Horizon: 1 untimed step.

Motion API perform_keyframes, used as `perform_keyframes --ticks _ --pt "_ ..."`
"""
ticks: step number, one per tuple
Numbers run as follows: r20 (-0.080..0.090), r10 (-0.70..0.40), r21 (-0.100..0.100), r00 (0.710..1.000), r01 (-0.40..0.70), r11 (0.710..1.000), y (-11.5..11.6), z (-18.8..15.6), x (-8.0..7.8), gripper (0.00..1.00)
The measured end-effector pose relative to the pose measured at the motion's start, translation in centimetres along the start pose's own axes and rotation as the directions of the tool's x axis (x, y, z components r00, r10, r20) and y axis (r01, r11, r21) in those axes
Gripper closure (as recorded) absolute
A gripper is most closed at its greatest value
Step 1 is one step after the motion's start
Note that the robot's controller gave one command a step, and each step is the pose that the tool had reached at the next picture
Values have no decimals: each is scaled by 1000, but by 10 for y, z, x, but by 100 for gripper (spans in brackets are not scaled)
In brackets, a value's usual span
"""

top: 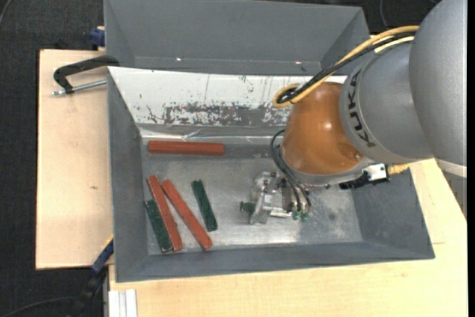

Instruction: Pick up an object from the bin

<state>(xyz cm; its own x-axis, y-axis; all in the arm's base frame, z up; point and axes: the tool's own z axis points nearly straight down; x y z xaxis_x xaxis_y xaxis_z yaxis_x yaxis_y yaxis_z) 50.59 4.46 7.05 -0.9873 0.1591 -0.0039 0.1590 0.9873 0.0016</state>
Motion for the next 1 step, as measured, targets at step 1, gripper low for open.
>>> perform_keyframes --ticks 1 --pt "9 80 -6 997 -80 997 42 -133 -10 100"
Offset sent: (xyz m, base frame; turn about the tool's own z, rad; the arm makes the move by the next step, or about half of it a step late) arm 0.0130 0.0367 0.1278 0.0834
